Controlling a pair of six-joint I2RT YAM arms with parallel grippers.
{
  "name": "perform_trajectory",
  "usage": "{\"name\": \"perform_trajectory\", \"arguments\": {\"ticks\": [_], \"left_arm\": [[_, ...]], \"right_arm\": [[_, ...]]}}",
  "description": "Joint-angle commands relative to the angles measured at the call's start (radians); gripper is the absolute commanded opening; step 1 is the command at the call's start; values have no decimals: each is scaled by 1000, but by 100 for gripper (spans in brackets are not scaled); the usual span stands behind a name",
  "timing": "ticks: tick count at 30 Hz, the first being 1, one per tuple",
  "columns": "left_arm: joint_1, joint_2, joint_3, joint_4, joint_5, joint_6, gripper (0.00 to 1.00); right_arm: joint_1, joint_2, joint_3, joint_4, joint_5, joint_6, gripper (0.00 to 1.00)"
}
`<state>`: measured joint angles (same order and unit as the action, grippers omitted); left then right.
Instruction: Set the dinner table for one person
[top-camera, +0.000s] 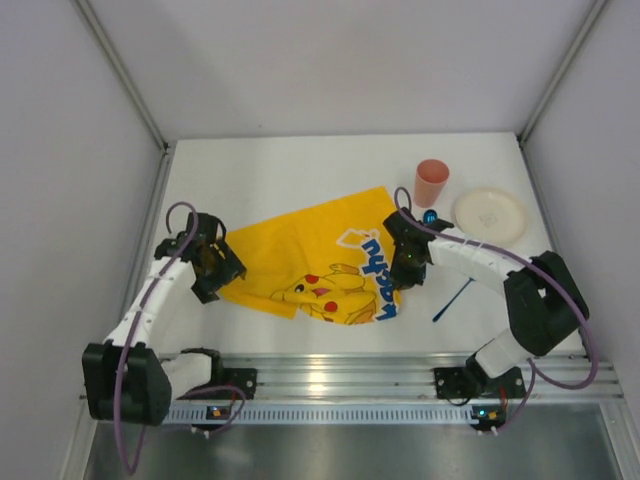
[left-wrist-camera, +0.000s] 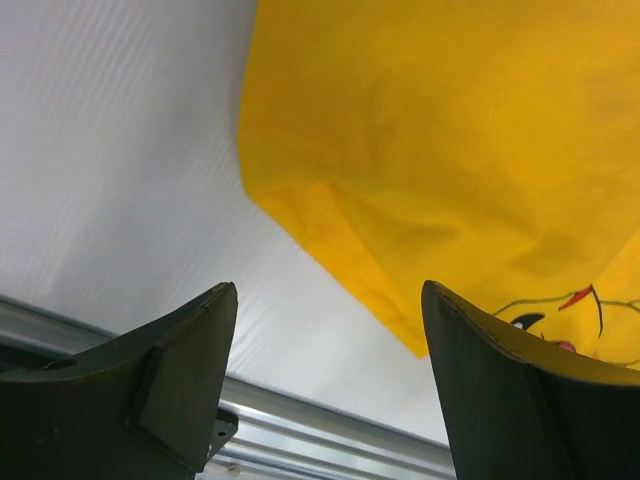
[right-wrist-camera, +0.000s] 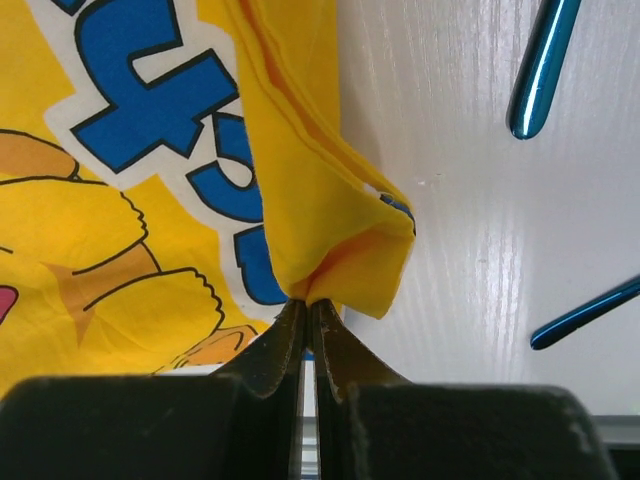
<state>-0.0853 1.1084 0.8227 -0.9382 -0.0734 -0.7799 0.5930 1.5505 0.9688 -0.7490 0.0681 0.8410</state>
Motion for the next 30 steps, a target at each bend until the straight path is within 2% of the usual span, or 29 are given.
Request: {"name": "perform_trajectory", "arguments": {"ticks": [1, 6, 7, 8, 9, 10, 12, 14, 19, 30], "left_arm": [[-5, 128, 65, 133, -52, 34, 80], [-7, 280, 88, 223, -74, 47, 75], [-8, 295, 96, 263, -75, 51, 74], [-10, 312, 113, 282, -77, 59, 74], [-14, 347, 124, 303, -80, 65, 74], [-16, 372, 153, 327, -83, 71, 74], [-18, 460, 191, 335, -88, 82, 74], [-21, 527, 259, 340, -89, 88, 74], [-36, 724, 413, 369, -85, 91, 74], [-44, 1123, 795, 340, -42, 68, 74]], "right_arm": [[11, -79, 31, -55, -24, -23, 0], [11, -124, 73, -108, 1, -75, 0], [11, -131, 79, -127, 7, -86, 1], [11, -148, 93, -134, 16, -94, 7], [11, -159, 97, -139, 21, -117, 30], [11, -180, 102, -145, 25, -131, 48], [11, -199, 114, -168, 50, -154, 77], [11, -217, 125, -205, 67, -171, 95], [11, -260, 130, -268, 127, -217, 99], [10, -267, 180, -251, 98, -310, 99]]}}
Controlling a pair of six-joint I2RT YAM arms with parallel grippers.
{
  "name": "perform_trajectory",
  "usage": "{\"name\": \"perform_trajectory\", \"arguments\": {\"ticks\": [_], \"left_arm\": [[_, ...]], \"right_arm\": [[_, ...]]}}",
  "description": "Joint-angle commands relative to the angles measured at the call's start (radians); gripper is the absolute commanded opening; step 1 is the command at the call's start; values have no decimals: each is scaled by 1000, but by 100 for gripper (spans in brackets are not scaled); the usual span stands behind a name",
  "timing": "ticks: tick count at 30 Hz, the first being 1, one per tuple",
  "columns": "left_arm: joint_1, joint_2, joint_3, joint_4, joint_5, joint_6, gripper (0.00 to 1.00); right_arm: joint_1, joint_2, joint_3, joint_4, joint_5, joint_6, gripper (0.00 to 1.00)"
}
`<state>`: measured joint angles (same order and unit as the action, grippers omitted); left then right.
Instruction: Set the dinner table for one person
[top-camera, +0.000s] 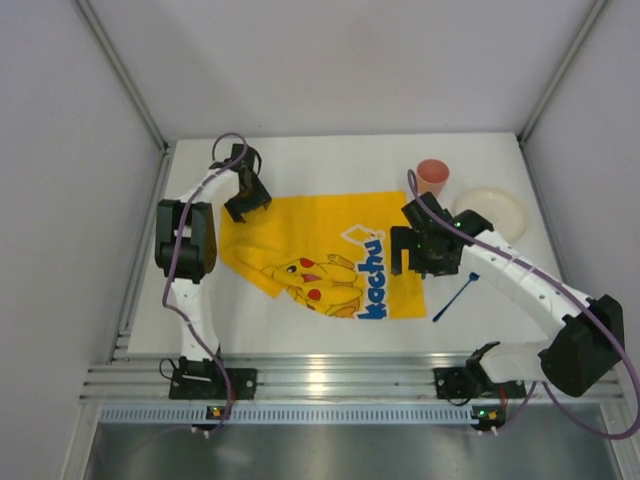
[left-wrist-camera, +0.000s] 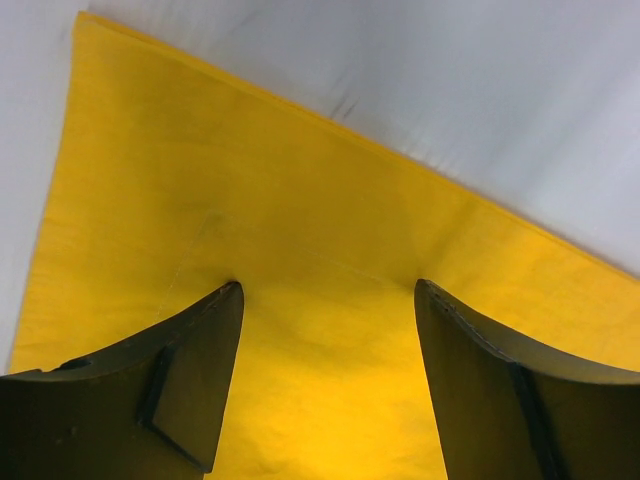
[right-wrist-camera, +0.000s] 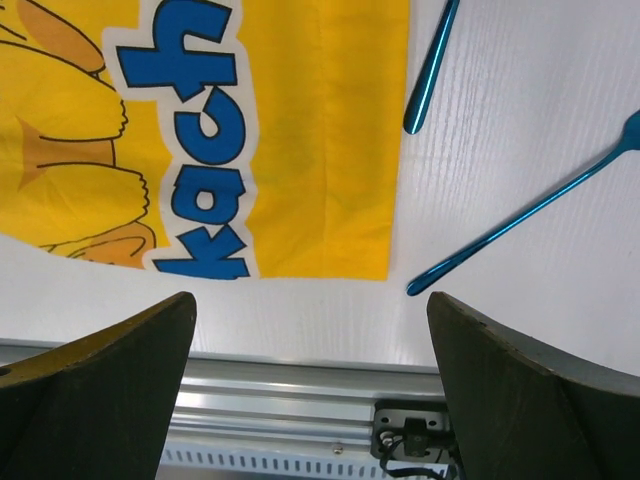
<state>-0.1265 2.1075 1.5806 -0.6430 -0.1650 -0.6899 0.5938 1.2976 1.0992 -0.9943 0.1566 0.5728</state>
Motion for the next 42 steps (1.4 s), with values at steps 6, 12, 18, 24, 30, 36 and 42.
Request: {"name": "perform_trajectory", "arguments": {"ticks": [6, 12, 18, 24, 30, 36, 42], "left_arm": [[-19, 281, 347, -40, 99, -51, 75], [-32, 148, 374, -15, 116, -57, 78], [-30, -125, 204, 5, 121, -46, 84], [-36, -435, -145, 31, 79, -43, 85], [-36, -671, -437, -61, 30, -39, 84], [-39, -868, -713, -49, 71, -120, 70], [-45, -911, -844, 14, 114, -160, 66]], "right_arm": [[9, 28, 54, -1, -2, -50, 99], [9, 68, 54, 39, -29, -51, 98], [9, 92, 44, 82, -63, -54, 98], [11, 63, 4, 115, -91, -56, 98], [12, 14, -44, 143, -107, -60, 98], [11, -27, -97, 164, -124, -59, 98], [11, -47, -114, 157, -126, -68, 98]]}}
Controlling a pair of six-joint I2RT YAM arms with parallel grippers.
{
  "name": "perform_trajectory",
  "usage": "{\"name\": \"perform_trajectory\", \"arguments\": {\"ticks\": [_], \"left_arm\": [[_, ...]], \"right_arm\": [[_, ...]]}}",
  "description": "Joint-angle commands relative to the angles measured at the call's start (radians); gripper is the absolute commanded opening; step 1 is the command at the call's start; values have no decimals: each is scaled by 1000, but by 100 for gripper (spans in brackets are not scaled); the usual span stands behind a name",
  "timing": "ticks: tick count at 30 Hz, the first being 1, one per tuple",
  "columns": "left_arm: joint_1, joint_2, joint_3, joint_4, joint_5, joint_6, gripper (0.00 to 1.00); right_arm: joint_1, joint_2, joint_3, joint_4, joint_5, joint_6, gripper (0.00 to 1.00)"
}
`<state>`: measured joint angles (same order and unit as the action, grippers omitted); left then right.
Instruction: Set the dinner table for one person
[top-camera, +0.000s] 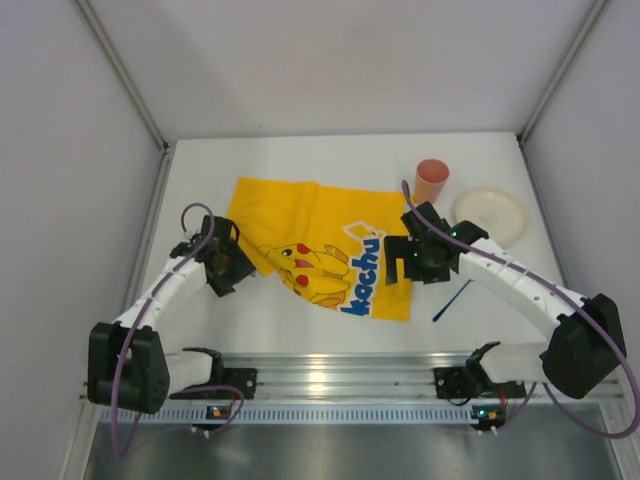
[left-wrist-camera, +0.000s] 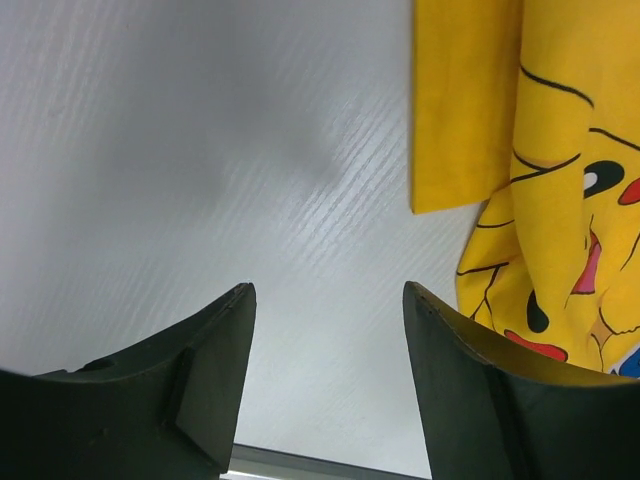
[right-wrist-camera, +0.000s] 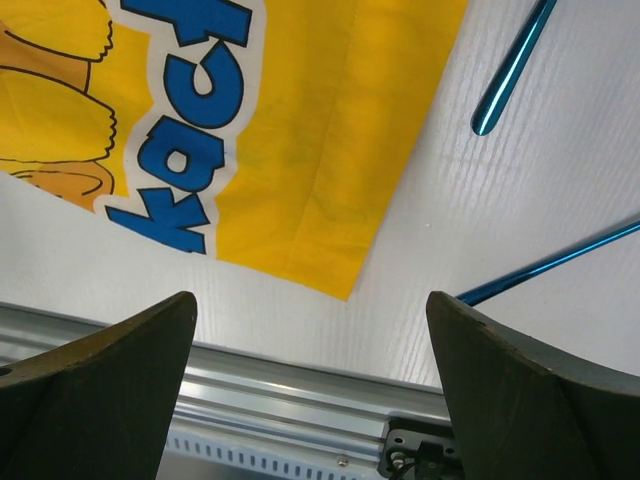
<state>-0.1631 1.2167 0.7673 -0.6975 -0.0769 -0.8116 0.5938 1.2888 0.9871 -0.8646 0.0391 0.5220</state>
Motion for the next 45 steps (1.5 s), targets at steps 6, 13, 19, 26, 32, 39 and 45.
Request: {"name": "perform_trajectory", "arguments": {"ticks": [6, 13, 19, 26, 32, 39, 45], "left_arm": [[-41, 7, -82, 156, 35, -81, 65], [-64, 121, -91, 246, 35, -103, 62], [-64, 211, -49, 256, 11, -81, 61], [-64, 274, 9, 268, -24, -54, 59], [-65, 359, 23, 318, 12, -43, 48], [-76, 444, 43, 354, 37, -24, 23], [-76, 420, 101, 270, 39, 34, 0]], "right_arm": [[11, -59, -36, 16, -8, -25, 98], [11, -74, -57, 7, -1, -24, 98], [11, -74, -64, 4, 12, -20, 98], [9, -40, -48, -2, 25, -30, 98], [9, 0, -31, -4, 27, -39, 98], [9, 27, -16, -7, 35, -54, 98], [0, 87, -48, 56, 15, -63, 100]]}}
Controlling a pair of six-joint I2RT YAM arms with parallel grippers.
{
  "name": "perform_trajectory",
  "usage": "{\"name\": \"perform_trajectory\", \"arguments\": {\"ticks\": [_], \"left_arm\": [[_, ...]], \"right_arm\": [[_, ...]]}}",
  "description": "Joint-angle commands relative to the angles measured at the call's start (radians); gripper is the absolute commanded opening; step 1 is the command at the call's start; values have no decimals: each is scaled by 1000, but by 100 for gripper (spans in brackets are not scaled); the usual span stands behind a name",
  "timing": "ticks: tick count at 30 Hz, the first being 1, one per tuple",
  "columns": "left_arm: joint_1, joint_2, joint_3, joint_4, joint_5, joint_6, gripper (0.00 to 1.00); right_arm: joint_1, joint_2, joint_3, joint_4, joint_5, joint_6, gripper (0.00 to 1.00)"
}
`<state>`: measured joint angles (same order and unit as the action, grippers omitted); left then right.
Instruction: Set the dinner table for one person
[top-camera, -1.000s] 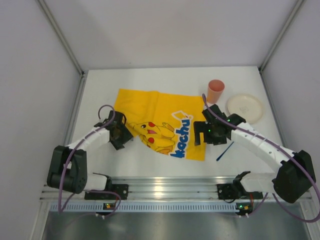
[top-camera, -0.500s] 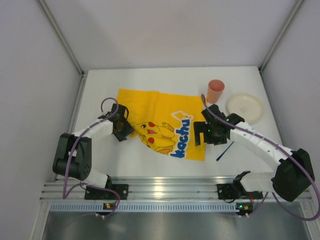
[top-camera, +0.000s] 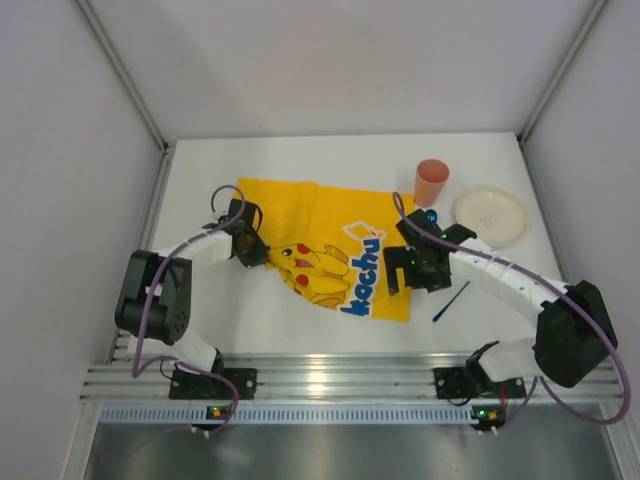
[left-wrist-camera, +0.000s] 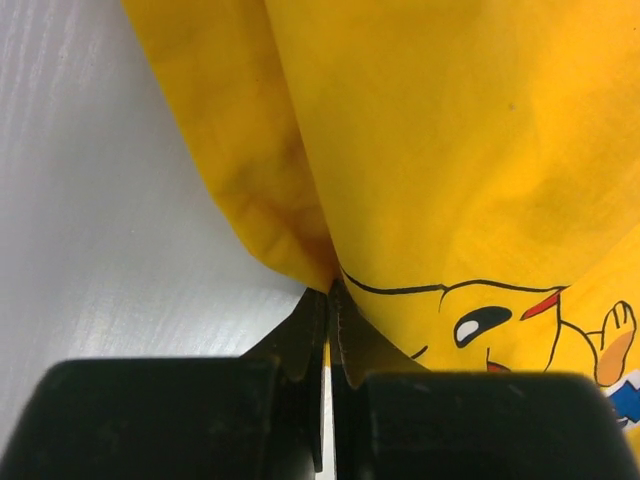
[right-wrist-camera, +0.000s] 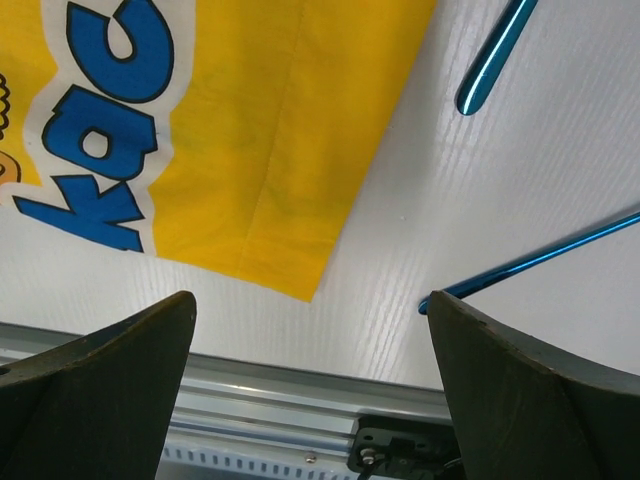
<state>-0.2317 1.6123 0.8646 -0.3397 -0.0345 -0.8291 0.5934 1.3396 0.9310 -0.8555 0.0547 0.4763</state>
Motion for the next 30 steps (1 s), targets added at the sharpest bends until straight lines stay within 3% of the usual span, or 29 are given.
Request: {"name": "perform_trajectory", "arguments": {"ticks": [1, 8, 14, 21, 30], "left_arm": [[-8, 15, 22, -111, -8, 62, 0], [-8, -120, 114, -369, -97, 195, 0], [9, -279, 160, -553, -146, 286, 0], [60, -406, 179, -729, -183, 318, 0], [68, -459, 175, -812, -205, 240, 5]], "right_arm": [[-3, 53, 3, 88, -27, -19, 100], [-17, 301, 32, 242, -134, -16, 99], [-24, 406, 58, 302, -147, -5, 99], [-105, 411, 14, 305, -84, -1, 99], [-139, 342, 89, 231, -34, -53, 99]]}}
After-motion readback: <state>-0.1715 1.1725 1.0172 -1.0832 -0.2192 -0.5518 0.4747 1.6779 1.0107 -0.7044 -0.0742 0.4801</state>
